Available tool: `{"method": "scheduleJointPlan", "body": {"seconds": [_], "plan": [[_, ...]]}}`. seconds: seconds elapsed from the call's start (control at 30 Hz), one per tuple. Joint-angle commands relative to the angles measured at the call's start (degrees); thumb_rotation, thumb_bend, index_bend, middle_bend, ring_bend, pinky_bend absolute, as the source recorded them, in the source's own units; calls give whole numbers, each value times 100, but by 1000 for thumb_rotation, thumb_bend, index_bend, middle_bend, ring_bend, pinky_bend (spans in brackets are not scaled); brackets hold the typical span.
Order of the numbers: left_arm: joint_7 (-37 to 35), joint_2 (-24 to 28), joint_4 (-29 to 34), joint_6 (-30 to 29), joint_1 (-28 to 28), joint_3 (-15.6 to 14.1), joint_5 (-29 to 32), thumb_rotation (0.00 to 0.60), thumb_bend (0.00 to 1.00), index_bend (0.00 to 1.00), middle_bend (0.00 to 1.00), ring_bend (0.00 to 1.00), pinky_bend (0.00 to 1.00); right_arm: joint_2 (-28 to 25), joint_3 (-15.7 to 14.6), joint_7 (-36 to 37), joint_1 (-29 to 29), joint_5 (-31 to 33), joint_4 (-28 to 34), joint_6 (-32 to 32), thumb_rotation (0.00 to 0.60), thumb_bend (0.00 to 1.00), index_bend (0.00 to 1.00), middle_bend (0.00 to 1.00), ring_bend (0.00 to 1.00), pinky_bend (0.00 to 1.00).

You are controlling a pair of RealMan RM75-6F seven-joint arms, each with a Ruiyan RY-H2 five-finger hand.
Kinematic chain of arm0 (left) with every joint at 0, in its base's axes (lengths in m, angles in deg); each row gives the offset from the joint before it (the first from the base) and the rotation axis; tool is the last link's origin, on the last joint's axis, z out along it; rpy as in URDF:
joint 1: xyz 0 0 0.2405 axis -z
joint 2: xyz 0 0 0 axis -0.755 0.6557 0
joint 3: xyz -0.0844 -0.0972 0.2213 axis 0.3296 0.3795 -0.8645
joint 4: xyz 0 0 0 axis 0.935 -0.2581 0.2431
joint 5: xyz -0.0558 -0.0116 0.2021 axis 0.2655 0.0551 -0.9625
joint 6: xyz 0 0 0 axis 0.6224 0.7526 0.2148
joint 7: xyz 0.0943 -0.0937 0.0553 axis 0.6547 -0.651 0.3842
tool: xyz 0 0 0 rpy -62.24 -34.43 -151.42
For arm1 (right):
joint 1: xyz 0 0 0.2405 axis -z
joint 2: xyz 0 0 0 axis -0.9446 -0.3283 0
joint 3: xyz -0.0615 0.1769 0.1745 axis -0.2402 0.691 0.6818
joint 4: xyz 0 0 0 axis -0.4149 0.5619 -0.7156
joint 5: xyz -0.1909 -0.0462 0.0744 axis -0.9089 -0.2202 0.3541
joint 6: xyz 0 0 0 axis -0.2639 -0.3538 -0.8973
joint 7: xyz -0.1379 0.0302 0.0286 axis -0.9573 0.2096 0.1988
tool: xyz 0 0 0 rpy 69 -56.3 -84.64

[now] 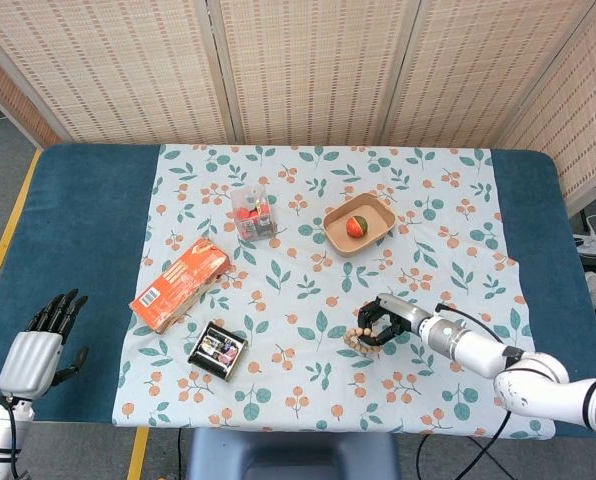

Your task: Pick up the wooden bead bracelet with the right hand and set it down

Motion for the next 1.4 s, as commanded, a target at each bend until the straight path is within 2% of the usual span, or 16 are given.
{"method": "scheduleJointPlan", "body": {"seconds": [0.03, 0.13, 0.3, 0.5, 0.53, 0.63, 0.77, 0.9, 0.93, 1.03, 1.23, 1.4], "plan": [[-4, -3, -3, 21, 8, -6, -1, 600, 434, 0, 0, 0, 185, -161, 772, 169, 76, 480, -35, 1104, 568, 756, 868, 682, 234, 0], [3, -11, -4, 41, 20, -13, -12, 600, 434, 0, 0, 0, 185, -14, 1335, -300, 287, 918, -305, 1905, 487, 761, 862, 682, 234, 0], [1, -5, 5, 10, 8, -10, -16, 600, 434, 0, 0, 0, 185, 459, 2253, -1443, 682, 2118, -1225, 3475, 403, 775, 859, 682, 234, 0], [-4, -1, 7, 19, 8, -8, -3, 600, 433, 0, 0, 0, 185, 767, 2518, -2132, 812, 2621, -1821, 4059, 363, 777, 826, 682, 234, 0], [-9, 1, 5, 20, 8, -5, 2, 600, 433, 0, 0, 0, 185, 858, 2589, -2399, 908, 2627, -1859, 3847, 340, 777, 805, 682, 234, 0], [-12, -1, -1, 40, 16, -4, 10, 600, 434, 0, 0, 0, 186, 1061, 2637, -3311, 1387, 2293, -1345, 2676, 255, 739, 755, 682, 234, 0], [-19, -1, -4, 55, 19, -6, 19, 600, 435, 0, 0, 0, 186, 1186, 2568, -3910, 1707, 1941, -914, 1944, 178, 657, 726, 682, 233, 0], [-35, 6, -4, 40, 15, 2, 22, 600, 434, 0, 0, 0, 186, 1378, 2482, -4344, 2019, 1588, -595, 1345, 133, 424, 700, 682, 225, 0], [-43, 7, -3, 37, 15, 3, 21, 600, 434, 0, 0, 0, 186, 1415, 2477, -4319, 2091, 1609, -556, 1344, 126, 341, 699, 682, 225, 0], [-58, 11, -6, 33, 13, 3, 19, 600, 434, 0, 0, 0, 186, 1504, 2495, -4180, 2190, 1761, -632, 1548, 87, 207, 699, 682, 225, 0], [-72, 9, -16, 45, 17, 2, 23, 600, 433, 0, 0, 0, 187, 1729, 2712, -3891, 2262, 2336, -1078, 2348, 14, 140, 698, 682, 224, 0], [-59, -3, -26, 58, 22, 7, 36, 600, 433, 0, 0, 0, 187, 1845, 2940, -4066, 2290, 2640, -1444, 2933, 0, 125, 681, 682, 212, 0]]}}
